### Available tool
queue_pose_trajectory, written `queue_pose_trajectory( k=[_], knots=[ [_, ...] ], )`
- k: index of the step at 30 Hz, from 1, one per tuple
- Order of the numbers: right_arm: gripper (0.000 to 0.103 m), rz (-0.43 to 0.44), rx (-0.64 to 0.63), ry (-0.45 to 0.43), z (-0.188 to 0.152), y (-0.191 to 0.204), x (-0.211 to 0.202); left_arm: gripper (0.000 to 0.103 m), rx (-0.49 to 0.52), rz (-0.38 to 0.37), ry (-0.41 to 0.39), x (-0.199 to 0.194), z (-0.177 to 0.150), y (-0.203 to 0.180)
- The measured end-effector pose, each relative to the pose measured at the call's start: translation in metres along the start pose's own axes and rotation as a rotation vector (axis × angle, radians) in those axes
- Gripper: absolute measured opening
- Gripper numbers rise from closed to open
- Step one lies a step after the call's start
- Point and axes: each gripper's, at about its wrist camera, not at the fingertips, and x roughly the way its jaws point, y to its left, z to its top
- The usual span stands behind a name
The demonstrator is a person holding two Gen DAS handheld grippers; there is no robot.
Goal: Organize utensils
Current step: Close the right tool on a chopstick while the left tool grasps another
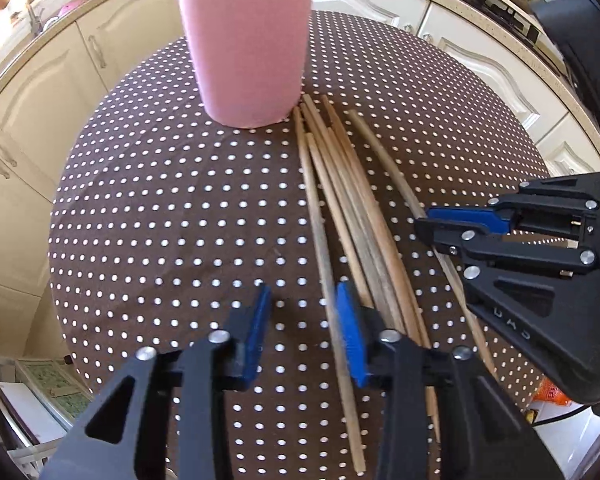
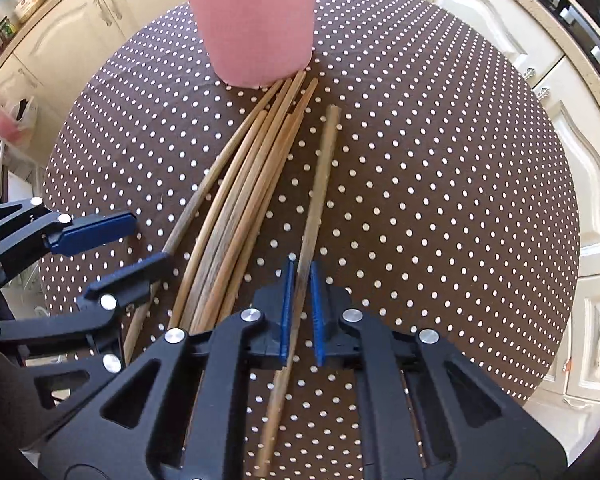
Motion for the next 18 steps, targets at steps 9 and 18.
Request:
queue_pose_trajectory(
  k=[9,18],
  knots=[
    [0.007,0.019,0.006,0.008,-0.009,-0.017,-0.003,0.006,-0.012,0.009,0.022,0.004,0.011,-0.005],
    [0.007,0.025,0.046,-0.072,-0.030,-0.025,-0.015,0.005,-0.013,-0.007,-0.017,-0.001,-0.008,0.011]
  ],
)
